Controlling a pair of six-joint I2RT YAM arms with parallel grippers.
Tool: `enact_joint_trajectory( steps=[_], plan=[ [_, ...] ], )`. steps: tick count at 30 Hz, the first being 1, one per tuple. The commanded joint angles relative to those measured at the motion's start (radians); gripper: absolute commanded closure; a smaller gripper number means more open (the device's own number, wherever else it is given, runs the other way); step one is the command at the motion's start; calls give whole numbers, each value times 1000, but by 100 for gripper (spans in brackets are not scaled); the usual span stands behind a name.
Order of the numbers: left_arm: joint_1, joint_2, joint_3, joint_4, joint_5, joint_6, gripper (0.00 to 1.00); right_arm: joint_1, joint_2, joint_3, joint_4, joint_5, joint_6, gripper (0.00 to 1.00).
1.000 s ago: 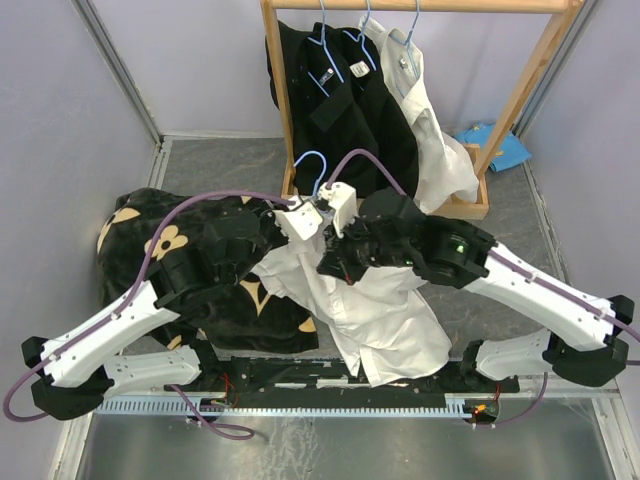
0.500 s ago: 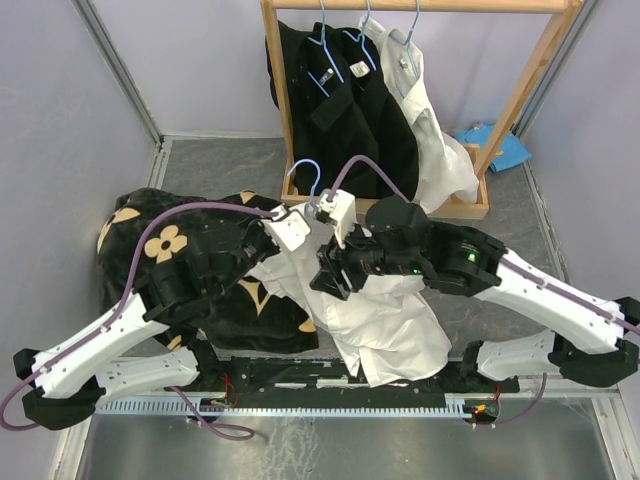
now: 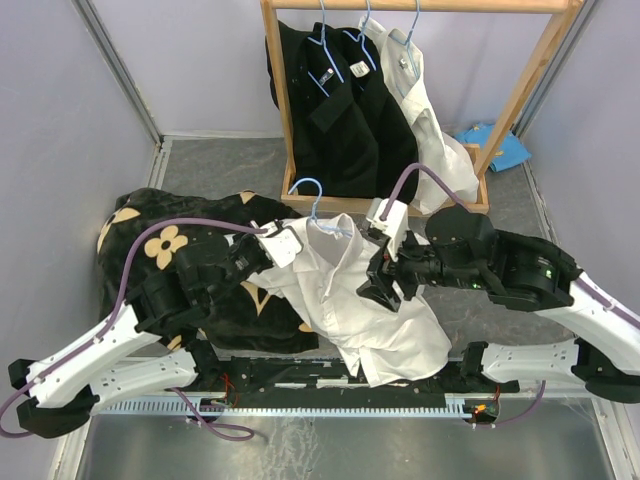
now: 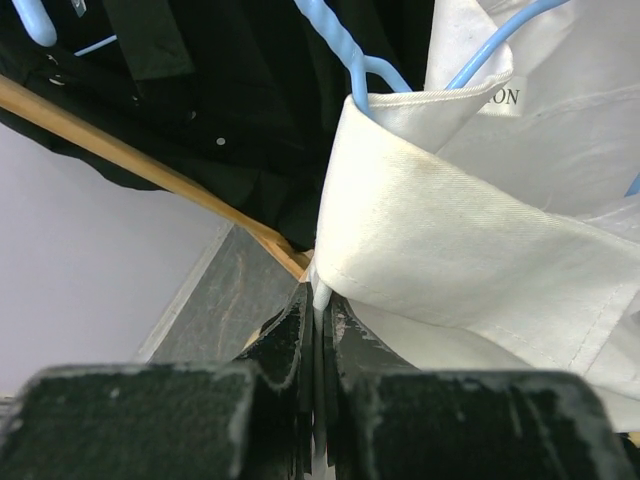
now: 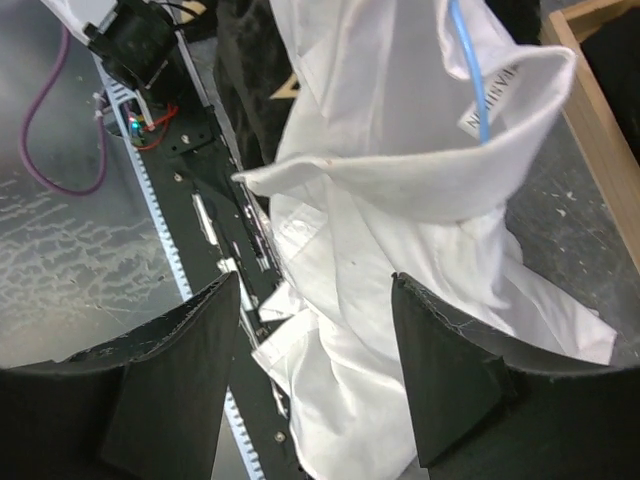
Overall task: Place the shirt on the hanger
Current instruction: Hang the shirt on the hanger, then adjust the shirt on the hanger.
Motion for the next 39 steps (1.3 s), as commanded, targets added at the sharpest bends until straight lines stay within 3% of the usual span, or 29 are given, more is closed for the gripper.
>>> enact_joint_trajectory(
  steps=[1,15,30,39],
  plan=[
    [1,-35,-20,96,64,-16,97,3,-47,43,-60,91,-54,30],
    [1,-97,-62,48,235,-17,97,3,-212,-77,-52,235,-72,27],
    [1,-101,-48,41,402,-5,97,3,-280,-215,-43,110,-159,23],
    [1,-92,-10,16,479,-3,97,3,-278,-203,-64,23,-213,24]
  ],
)
